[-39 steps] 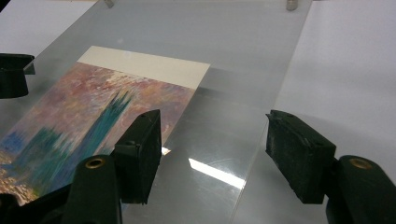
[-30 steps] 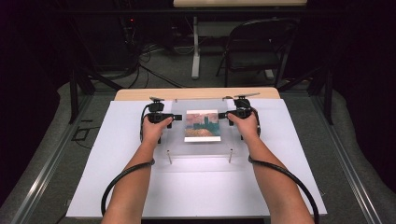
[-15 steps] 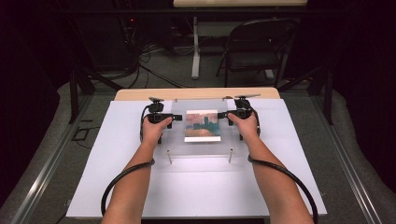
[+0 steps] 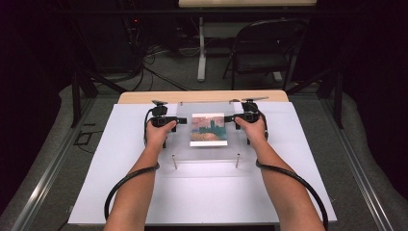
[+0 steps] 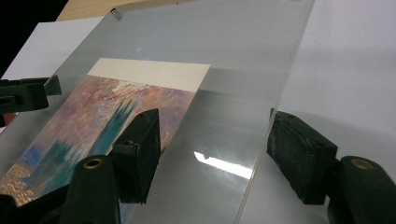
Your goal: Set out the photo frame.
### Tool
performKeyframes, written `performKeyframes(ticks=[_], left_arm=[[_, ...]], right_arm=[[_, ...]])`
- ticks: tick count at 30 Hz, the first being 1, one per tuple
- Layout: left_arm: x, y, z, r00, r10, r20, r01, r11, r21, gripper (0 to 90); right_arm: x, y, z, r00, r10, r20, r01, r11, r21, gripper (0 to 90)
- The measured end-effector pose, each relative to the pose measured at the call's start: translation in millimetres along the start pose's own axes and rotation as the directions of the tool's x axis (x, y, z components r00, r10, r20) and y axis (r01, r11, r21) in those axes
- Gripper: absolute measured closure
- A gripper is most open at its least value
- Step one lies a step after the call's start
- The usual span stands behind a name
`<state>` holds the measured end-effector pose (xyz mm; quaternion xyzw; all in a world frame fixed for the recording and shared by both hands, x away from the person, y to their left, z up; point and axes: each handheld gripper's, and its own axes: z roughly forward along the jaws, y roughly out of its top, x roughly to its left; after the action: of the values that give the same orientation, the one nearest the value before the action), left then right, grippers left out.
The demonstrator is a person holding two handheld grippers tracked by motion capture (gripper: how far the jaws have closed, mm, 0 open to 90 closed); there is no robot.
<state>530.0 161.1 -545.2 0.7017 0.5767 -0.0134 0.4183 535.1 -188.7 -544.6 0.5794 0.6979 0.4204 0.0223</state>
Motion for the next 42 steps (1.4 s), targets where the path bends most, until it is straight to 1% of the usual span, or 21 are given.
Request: performKeyframes(ticks=[1, 3, 4, 5, 10, 12, 14, 16, 18, 26, 31, 35, 36, 38, 42], left_arm=[[-0.3, 0.4, -0.4, 1.0, 0.003, -0.001, -0.003, 1.0, -0.001, 37.2], [-1.5, 1.3, -1.7, 1.0, 0.004, -0.003, -0.004, 1.0, -0.007, 37.6], [-2.0, 1.7, -2.8, 1.0, 0.004, -0.006, -0.004, 0.9999, -0.009, 37.9], [-2.5, 1.9, -3.9, 1.0, 0.003, -0.005, -0.003, 0.9999, -0.013, 38.2], [-2.3, 2.9, -12.7, 0.9999, -0.008, 0.008, 0.009, 0.999, -0.044, 42.6], [-2.5, 3.5, -14.5, 0.9999, -0.009, 0.009, 0.01, 0.999, -0.044, 44.0], [-4.5, 6.0, -19.9, 0.9999, 0.003, 0.01, -0.002, 0.999, -0.045, 45.1], [-6.1, 7.5, -23.9, 0.9999, 0.013, 0.009, -0.012, 0.9992, -0.038, 45.6], [-7.7, 7.7, -26.6, 0.9999, 0.013, 0.011, -0.013, 0.9987, -0.049, 46.5], [-14.3, 9.3, -39.2, 0.999, 0.041, 0.015, -0.04, 0.9973, -0.061, 49.7], [-18.9, 10.4, -46.7, 0.998, 0.061, 0.018, -0.059, 0.9959, -0.068, 51.6], [-21.6, 10.0, -52.8, 0.998, 0.058, 0.025, -0.056, 0.9953, -0.079, 53.9], [-21.6, 10.0, -52.8, 0.998, 0.058, 0.025, -0.056, 0.9953, -0.079, 54.3], [-24.3, 10.8, -57.3, 0.9971, 0.072, 0.026, -0.07, 0.9944, -0.079, 54.8], [-27.2, 11.5, -62.1, 0.9961, 0.085, 0.022, -0.083, 0.9936, -0.077, 55.8]], right_arm=[[0.2, -0.2, -0.1, 1.0, -0.003, -0.001, 0.003, 1.0, -0.01, 34.7], [1.1, 0.0, -1.8, 1.0, -0.007, 0.001, 0.007, 1.0, -0.01, 34.7], [1.3, 0.5, -2.6, 0.9999, -0.017, 0.0, 0.017, 1.0, -0.01, 34.8], [2.6, 1.0, -3.6, 0.9999, -0.011, 0.002, 0.011, 1.0, -0.009, 34.8], [8.0, 5.9, -8.5, 0.9989, -0.046, 0.001, 0.046, 0.999, -0.017, 35.4], [9.4, 6.7, -9.6, 0.9988, -0.049, 0.002, 0.049, 0.999, -0.021, 35.6], [12.7, 9.3, -13.1, 0.9979, -0.065, 0.003, 0.065, 0.998, -0.025, 36.3], [14.3, 10.7, -16.1, 0.9976, -0.07, -0.001, 0.07, 0.997, -0.029, 37.7], [15.1, 11.9, -19.1, 0.9971, -0.075, -0.004, 0.075, 0.997, -0.032, 39.0], [19.9, 13.5, -31.9, 0.9948, -0.101, -0.014, 0.1, 0.993, -0.055, 42.3], [24.7, 14.9, -41.1, 0.9911, -0.133, -0.01, 0.132, 0.99, -0.056, 43.0], [28.3, 15.7, -47.8, 0.9885, -0.151, -0.01, 0.15, 0.987, -0.055, 43.8], [28.8, 15.9, -49.2, 0.9868, -0.162, -0.009, 0.161, 0.985, -0.058, 44.0], [30.7, 16.2, -52.6, 0.9857, -0.169, -0.008, 0.168, 0.984, -0.056, 44.6], [33.1, 17.1, -56.9, 0.9833, -0.182, -0.008, 0.181, 0.982, -0.058, 45.6]])
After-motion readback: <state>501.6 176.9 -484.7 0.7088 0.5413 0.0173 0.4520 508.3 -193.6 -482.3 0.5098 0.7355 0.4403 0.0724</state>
